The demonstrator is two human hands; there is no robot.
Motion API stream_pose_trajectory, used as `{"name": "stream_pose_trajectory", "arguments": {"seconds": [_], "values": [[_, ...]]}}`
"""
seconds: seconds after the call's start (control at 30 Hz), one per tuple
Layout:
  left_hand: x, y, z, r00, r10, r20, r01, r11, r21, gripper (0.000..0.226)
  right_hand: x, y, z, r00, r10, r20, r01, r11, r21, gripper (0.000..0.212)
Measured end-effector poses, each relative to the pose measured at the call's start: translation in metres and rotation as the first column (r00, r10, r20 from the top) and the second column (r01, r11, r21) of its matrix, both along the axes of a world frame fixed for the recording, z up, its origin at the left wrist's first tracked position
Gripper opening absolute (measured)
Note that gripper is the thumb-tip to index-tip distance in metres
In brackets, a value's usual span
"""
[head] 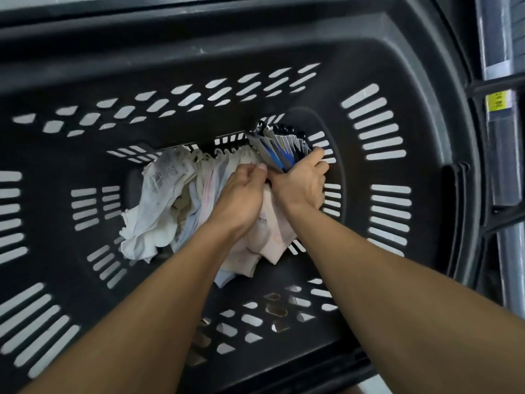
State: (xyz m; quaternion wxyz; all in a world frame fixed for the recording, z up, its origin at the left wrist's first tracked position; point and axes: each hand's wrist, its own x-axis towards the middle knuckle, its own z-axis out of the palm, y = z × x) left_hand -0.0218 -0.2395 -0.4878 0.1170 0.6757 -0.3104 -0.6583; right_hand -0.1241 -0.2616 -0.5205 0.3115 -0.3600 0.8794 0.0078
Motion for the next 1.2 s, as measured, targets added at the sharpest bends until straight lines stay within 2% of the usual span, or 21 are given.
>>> {"name": "stream_pose_trajectory", "arguments": {"seconds": [0.2,0.3,0.43,0.53,0.63,0.7,0.83,0.93,1.07,1.2], "values": [[0.002,0.006,0.001,0.999,0.039,-0.023,-0.039,0.999,-0.006,0.04,-0.009,0.008,-0.003,0.997,0.041,-0.058,-0.048,0.992,-0.119,0.062],[0.004,0.009,0.003,0.999,0.044,0.012,-0.043,0.998,-0.049,0.043,-0.013,0.014,0.007,0.995,0.065,-0.078,-0.08,0.975,-0.205,0.058],[0.005,0.017,0.016,0.995,0.059,0.075,-0.051,0.993,-0.105,0.054,-0.016,0.025,0.036,0.999,0.007,-0.037,-0.019,0.936,-0.351,0.059],[0.004,0.032,0.037,0.998,0.001,0.06,0.008,0.991,-0.135,0.062,-0.019,0.029,0.059,1.0,0.003,-0.02,-0.01,0.924,-0.383,0.059],[0.006,0.046,0.059,0.991,-0.105,0.085,0.115,0.986,-0.123,0.066,-0.022,0.027,0.073,1.0,0.004,-0.019,-0.01,0.958,-0.285,0.061],[0.01,0.049,0.068,0.989,-0.12,0.09,0.127,0.989,-0.08,0.066,-0.026,0.023,0.076,1.0,0.003,-0.007,-0.005,0.984,-0.179,0.062],[0.022,0.032,0.059,0.982,-0.134,0.136,0.147,0.985,-0.091,0.061,-0.027,0.007,0.064,0.99,0.142,0.005,-0.142,0.989,0.036,0.071],[0.024,0.014,0.036,0.961,-0.231,0.149,0.248,0.962,-0.112,0.065,-0.028,-0.005,0.037,0.969,0.246,0.022,-0.246,0.955,0.163,0.075],[0.014,0.014,0.006,0.899,-0.385,0.209,0.399,0.916,-0.028,0.069,-0.029,-0.006,0.003,0.944,0.323,0.069,-0.33,0.923,0.199,0.062],[0.002,0.022,-0.009,0.872,-0.409,0.269,0.43,0.903,-0.021,0.071,-0.033,0.004,-0.011,0.931,0.365,0.027,-0.365,0.921,0.136,0.049]]}}
